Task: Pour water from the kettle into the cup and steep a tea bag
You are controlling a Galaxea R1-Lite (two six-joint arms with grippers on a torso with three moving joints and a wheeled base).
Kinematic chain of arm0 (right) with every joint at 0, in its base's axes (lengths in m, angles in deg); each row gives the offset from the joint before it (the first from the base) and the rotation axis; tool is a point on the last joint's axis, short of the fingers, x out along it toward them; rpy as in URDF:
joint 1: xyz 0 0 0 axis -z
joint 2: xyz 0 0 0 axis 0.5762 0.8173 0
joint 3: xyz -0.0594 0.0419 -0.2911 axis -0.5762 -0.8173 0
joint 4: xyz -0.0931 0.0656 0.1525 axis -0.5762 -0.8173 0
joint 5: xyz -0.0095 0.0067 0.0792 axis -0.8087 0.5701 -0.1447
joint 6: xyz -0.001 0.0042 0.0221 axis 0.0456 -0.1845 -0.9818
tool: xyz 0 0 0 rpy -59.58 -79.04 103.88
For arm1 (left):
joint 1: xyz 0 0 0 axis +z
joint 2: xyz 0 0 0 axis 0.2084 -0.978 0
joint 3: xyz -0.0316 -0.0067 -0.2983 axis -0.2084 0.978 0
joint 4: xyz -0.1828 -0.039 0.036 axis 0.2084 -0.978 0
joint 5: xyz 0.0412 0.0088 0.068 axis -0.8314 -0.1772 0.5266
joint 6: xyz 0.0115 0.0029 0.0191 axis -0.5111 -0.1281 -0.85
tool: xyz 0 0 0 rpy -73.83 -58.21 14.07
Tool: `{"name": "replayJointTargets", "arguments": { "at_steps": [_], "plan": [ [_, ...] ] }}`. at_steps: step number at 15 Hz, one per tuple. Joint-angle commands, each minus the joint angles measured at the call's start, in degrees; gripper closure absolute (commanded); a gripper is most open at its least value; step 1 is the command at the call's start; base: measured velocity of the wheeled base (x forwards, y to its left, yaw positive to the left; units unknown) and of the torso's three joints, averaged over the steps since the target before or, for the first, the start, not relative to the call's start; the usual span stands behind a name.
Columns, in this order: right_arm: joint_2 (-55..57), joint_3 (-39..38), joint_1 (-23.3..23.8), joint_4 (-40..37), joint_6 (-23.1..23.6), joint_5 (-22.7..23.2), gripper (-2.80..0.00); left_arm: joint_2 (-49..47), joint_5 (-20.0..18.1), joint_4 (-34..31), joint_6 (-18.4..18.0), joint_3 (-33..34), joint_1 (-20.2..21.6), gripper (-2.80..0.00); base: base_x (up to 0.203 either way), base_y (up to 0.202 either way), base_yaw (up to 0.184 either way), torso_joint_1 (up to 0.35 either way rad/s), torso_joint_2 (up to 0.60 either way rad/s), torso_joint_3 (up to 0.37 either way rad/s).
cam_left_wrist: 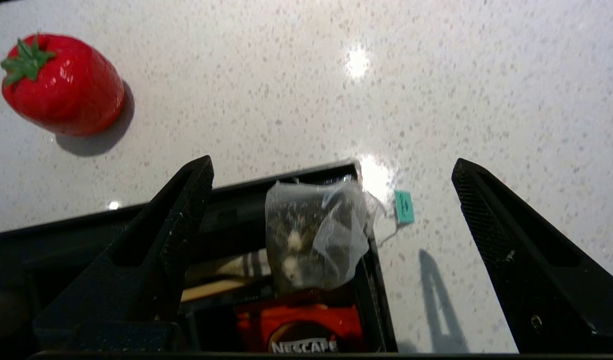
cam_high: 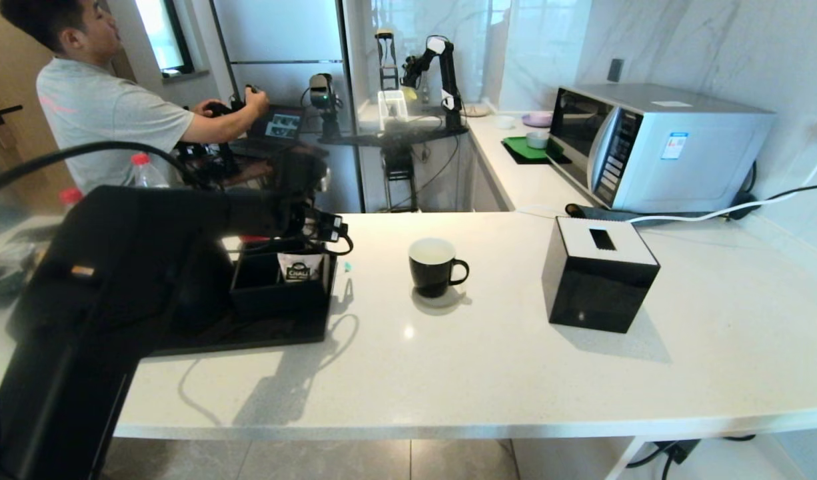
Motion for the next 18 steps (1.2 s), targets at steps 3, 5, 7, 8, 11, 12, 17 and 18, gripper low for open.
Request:
{"name": "replayJointTargets", "arguments": {
  "at_steps": [3,5,7,8,11,12,17,18],
  "plan": [
    [0.07,0.0,-0.02,-0.01,0.08,0.03,0.0,-2.39,0.34,7.45,-1.04,0.08,0.66,-2.8,0.0,0.0,0.0,0.0,0.0,0.0],
    [0.07,0.0,-0.02,-0.01,0.08,0.03,0.0,-3.32,0.41,10.26,-2.27,0.17,1.0,-2.8,0.0,0.0,0.0,0.0,0.0,0.0],
    [0.07,0.0,-0.02,-0.01,0.0,0.03,0.0,-3.94,1.14,11.25,-2.46,0.17,1.01,-2.8,0.0,0.0,0.0,0.0,0.0,0.0],
    [0.07,0.0,-0.02,-0.01,0.08,0.03,0.0,-4.29,1.14,11.74,-2.47,0.23,0.94,-2.8,0.0,0.0,0.0,0.0,0.0,0.0],
    [0.07,0.0,-0.02,-0.01,0.08,0.03,0.0,-5.07,1.14,13.69,-2.55,0.25,0.74,-2.8,0.0,0.0,0.0,0.0,0.0,0.0],
    [0.07,0.0,-0.02,-0.01,0.08,0.03,0.0,-5.07,1.23,13.69,-2.55,0.26,0.74,-2.8,0.0,0.0,0.0,0.0,0.0,0.0],
    [0.07,0.0,-0.02,-0.01,0.0,0.03,0.0,-4.63,2.55,13.69,-2.55,1.83,0.57,-2.8,0.0,0.0,0.0,0.0,0.0,0.0],
    [0.07,0.0,-0.02,-0.01,0.08,0.03,0.0,-4.55,2.55,13.69,-2.55,1.83,0.57,-2.8,0.0,0.0,0.0,0.0,0.0,0.0]
  ]
}}
